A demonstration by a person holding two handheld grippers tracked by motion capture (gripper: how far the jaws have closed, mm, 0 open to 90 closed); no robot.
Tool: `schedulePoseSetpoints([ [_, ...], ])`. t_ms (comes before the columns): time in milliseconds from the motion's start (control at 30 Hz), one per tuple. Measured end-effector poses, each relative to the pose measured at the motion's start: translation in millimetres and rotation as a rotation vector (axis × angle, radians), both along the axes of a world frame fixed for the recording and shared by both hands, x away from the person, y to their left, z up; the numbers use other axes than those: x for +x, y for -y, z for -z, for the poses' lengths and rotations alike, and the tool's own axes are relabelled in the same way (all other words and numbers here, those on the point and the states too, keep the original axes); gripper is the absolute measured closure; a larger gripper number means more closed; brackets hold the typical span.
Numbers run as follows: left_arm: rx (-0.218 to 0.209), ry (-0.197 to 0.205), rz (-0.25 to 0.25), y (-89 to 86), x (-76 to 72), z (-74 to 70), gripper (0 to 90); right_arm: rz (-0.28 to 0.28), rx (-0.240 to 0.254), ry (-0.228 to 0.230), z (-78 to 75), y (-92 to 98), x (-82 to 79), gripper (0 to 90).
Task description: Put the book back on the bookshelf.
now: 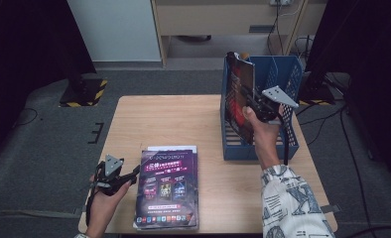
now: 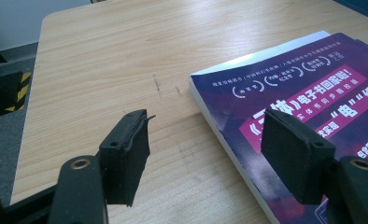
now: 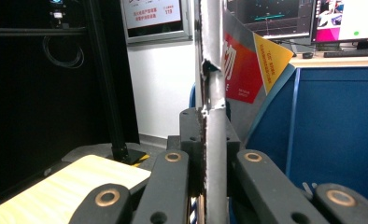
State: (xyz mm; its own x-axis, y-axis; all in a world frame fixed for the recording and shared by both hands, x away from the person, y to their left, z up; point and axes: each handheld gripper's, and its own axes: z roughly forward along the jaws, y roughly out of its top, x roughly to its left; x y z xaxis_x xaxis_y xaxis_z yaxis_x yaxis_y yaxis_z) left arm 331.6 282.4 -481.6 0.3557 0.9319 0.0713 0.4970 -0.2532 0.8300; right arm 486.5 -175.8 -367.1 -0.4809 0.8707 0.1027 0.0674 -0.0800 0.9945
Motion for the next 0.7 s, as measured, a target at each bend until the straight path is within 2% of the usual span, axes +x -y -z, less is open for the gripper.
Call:
schedulePoseSetpoints([
  [267,-0.001,-0.001,0.000,0.1,0.0,0.3,32.1,0.000,0.013,-0.001,8.3,0.3,1.2,86.6],
  [567,0.000,-0.005,0.000,0.4,0.4,1.3,32.1,0.022,0.067,0.016,13.8,9.9,-1.9,86.7],
  [700,0.002,-0.008,0.000,0.7,0.5,1.3,32.1,0.032,0.088,0.031,10.3,15.0,-4.4,86.7],
])
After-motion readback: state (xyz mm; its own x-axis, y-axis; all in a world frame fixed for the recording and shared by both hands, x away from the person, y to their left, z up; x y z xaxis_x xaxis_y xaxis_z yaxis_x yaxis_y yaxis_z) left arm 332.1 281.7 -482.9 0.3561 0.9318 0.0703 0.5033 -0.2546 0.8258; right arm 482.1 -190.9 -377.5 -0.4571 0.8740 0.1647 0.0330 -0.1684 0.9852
